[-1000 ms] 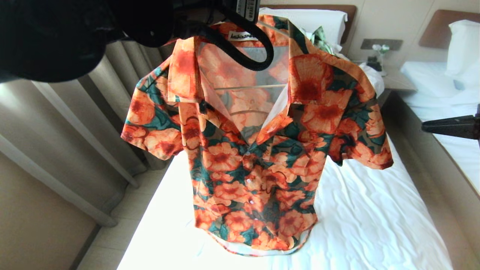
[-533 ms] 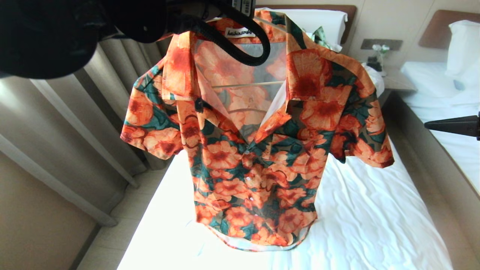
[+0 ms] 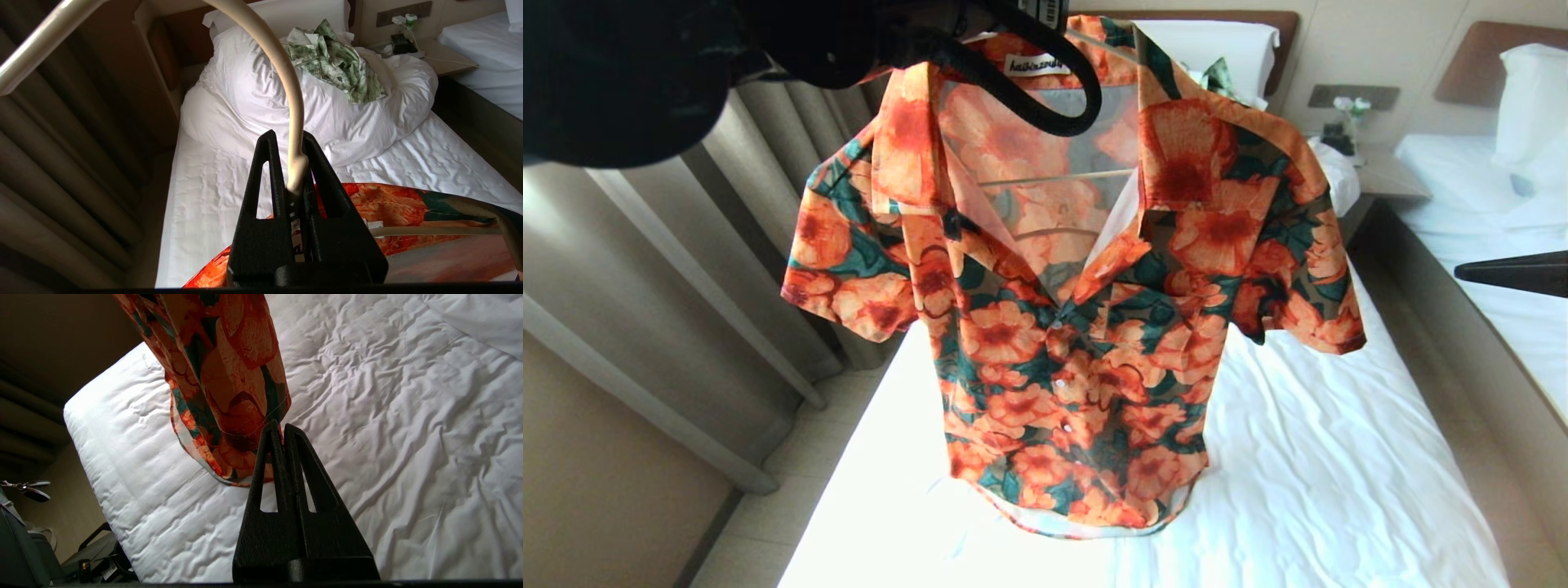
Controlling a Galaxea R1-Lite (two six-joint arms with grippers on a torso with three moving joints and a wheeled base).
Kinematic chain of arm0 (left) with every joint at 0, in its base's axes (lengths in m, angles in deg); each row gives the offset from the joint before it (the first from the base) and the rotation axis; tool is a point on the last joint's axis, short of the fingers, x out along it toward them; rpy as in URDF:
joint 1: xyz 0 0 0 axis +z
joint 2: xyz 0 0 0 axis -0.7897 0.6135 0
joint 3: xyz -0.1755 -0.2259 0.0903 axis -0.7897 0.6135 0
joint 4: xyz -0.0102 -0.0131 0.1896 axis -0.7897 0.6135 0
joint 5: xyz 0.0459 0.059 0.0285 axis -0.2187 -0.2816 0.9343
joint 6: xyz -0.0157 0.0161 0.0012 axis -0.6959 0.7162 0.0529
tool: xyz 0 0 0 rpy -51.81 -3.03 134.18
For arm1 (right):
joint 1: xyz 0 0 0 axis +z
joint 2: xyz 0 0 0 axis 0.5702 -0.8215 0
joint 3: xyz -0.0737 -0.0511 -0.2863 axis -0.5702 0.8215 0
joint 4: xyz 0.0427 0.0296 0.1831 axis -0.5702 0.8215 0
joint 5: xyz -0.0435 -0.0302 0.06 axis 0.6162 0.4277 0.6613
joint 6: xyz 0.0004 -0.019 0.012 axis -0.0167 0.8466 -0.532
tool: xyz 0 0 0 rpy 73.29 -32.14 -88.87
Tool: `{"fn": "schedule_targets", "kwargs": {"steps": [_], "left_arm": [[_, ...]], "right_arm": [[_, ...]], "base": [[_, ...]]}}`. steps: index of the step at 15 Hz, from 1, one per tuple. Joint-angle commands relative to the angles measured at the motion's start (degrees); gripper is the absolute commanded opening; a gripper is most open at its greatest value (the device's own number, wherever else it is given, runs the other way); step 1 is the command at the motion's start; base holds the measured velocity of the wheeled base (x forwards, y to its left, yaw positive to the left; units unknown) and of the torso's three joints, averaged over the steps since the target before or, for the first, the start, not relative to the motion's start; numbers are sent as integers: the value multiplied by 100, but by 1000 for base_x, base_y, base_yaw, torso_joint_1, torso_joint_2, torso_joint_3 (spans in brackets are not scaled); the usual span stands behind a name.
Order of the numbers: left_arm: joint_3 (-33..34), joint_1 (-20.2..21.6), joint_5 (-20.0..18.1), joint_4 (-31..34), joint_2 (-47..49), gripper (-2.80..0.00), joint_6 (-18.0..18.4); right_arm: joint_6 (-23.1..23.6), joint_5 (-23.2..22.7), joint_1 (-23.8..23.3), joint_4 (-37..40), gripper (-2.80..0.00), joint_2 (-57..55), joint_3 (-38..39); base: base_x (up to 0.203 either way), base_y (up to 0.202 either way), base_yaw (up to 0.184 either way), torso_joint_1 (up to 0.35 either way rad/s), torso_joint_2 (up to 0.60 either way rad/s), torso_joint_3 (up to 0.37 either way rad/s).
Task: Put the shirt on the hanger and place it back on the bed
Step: Take the clothes hanger out of the clothes
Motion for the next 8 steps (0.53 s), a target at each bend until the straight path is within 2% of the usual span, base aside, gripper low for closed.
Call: {"fn": "schedule_targets", "kwargs": {"steps": [1, 8], "left_arm": [[2, 4, 22, -16, -1, -280, 16], [2, 9, 22, -23, -1, -280, 16]], "right_arm": [[17, -35, -2, 12, -280, 28, 1], [-36, -50, 19, 35, -280, 120, -23]], "base": [[0, 0, 0, 0, 0, 0], [0, 0, 0, 0, 0, 0]]}}
